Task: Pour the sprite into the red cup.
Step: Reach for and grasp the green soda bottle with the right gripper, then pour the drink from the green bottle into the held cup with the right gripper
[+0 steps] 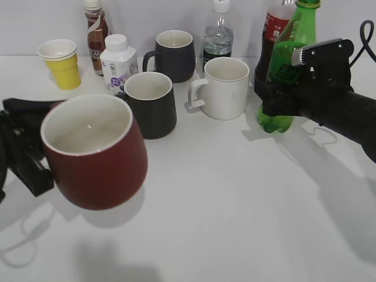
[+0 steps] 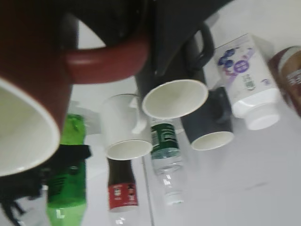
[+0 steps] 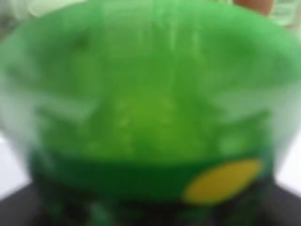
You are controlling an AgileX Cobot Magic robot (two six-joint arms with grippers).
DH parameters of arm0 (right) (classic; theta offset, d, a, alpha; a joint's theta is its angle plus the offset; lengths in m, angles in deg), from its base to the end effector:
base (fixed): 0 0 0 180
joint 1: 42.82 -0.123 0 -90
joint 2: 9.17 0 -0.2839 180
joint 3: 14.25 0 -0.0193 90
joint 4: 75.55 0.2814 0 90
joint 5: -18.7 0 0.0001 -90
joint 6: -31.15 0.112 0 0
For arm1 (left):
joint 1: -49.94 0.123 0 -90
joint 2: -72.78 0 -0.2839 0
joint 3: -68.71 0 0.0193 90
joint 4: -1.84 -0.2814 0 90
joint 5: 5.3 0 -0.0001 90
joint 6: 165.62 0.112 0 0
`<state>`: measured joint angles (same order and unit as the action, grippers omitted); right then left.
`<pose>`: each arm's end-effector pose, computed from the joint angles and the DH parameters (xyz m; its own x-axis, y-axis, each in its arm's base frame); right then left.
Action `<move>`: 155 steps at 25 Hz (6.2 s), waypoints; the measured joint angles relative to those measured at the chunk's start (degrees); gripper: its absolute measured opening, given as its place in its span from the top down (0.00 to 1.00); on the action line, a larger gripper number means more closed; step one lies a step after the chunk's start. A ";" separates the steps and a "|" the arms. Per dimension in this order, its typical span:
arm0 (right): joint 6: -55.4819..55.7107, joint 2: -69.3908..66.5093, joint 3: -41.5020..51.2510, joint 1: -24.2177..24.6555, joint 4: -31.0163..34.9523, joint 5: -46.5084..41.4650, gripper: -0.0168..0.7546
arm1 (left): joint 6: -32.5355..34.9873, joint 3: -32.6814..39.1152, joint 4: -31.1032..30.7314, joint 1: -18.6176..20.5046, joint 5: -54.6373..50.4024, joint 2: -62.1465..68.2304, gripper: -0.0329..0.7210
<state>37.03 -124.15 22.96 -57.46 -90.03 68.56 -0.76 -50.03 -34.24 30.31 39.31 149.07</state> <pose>0.3576 0.1155 0.1152 -0.1946 -0.1140 -0.9742 -0.4411 0.8973 -0.0169 0.2083 -0.1234 0.1882 0.0031 0.2044 -0.9789 0.7061 0.6927 0.1469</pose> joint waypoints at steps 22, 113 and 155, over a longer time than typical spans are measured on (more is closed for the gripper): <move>-5.88 16.46 -5.93 0.00 -20.69 -8.26 0.42 | -0.02 -10.84 -1.76 -1.34 9.21 21.65 0.89; -37.13 16.46 -11.25 -0.06 -65.84 -16.03 0.42 | -0.02 -25.74 -13.13 -13.71 -2.53 30.41 0.89; -42.93 16.46 -11.25 -0.06 -60.71 -16.05 0.42 | -0.02 -25.74 -13.30 -13.78 -2.93 30.41 0.89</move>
<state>-5.90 -107.69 11.72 -57.52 -150.74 52.51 -0.78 -75.77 -47.55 16.53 36.38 179.48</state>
